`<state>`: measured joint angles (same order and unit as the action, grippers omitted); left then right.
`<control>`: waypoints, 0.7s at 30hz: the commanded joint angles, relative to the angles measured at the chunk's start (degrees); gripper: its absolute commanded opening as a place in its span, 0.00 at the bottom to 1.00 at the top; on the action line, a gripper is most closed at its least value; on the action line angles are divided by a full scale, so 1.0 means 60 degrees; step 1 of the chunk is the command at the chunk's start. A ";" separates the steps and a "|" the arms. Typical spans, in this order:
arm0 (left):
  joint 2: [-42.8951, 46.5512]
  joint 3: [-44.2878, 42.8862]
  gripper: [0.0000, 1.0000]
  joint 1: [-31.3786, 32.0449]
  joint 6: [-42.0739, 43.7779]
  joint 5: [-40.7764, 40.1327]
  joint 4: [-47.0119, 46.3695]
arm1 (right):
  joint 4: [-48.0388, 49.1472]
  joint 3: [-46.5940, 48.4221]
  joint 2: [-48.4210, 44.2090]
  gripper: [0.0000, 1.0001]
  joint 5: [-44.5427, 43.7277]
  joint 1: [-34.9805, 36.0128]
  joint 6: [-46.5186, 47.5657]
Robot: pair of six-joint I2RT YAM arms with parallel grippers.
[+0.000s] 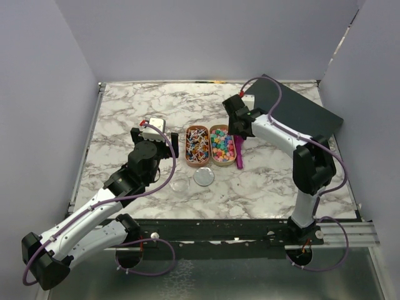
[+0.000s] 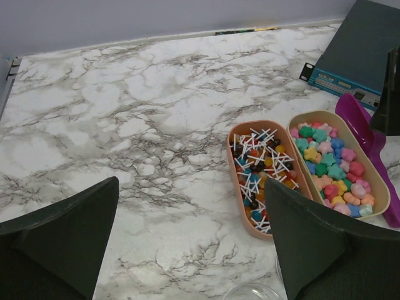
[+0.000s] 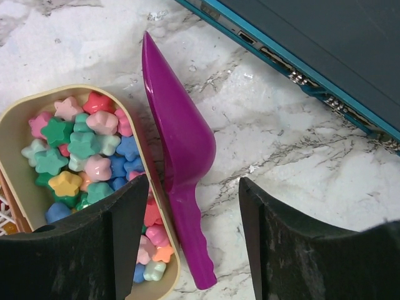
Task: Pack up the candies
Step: Pick up the spatula from the center of the board.
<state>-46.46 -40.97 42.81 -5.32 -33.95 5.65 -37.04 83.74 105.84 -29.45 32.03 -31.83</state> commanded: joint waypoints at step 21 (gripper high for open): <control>0.0091 0.0044 0.99 -0.0036 0.0053 -0.0112 -0.0105 | -0.0162 0.0484 0.1411 0.45 -0.0611 -0.0263 0.0189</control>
<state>-46.24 -40.97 42.81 -5.28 -33.95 5.65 -37.41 87.05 113.36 -30.61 31.00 -30.96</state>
